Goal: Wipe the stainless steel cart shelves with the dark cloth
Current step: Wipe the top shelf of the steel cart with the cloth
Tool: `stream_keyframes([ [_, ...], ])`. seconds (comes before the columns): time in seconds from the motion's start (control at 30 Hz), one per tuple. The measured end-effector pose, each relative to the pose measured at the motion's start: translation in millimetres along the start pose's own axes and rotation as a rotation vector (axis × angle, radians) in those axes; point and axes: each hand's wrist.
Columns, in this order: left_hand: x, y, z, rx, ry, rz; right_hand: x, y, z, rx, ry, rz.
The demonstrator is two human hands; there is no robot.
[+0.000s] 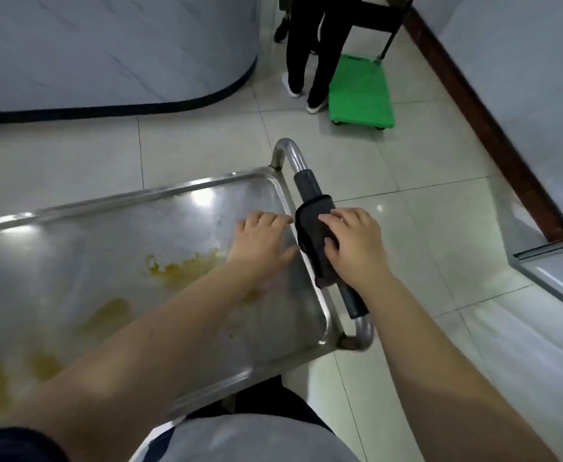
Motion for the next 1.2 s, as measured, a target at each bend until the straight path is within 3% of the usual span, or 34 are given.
stream_keyframes([
  [0.2,32.9,-48.2,6.9,-0.075,0.154,-0.156,40.1,-41.1,-0.7,-0.18,-0.231,0.074],
  [0.37,25.2,-69.0,6.7,-0.16,0.532,-0.266,68.0,-63.0,2.4,-0.386,-0.589,0.203],
  [0.5,25.1,-73.1,7.0,-0.242,0.717,-0.326,75.6,-74.3,4.7,-0.469,-0.72,0.215],
  [0.67,26.4,-69.2,9.6,-0.219,0.78,-0.347,80.5,-79.0,2.8,-0.504,-0.666,0.215],
  [0.87,26.1,-69.1,1.9,-0.205,0.584,-0.32,83.5,-83.1,-15.2,-0.635,-0.493,0.231],
  [0.97,26.9,-65.4,-0.2,-0.253,0.61,-0.291,82.5,-83.1,-20.4,-0.686,-0.391,0.208],
  [1.07,26.5,-59.9,-3.6,-0.199,0.606,-0.239,72.9,-79.0,-30.6,-0.598,-0.285,0.112],
  [1.2,24.6,-47.9,-12.4,-0.119,0.534,-0.157,48.5,-56.6,-48.1,-0.3,-0.196,0.008],
])
Point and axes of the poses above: each hand's wrist, its own y-axis away from the middle knuckle, its own z-axis out of the palm, x = y × z, and after that the axes turned 3 degrees about -z, right-handed
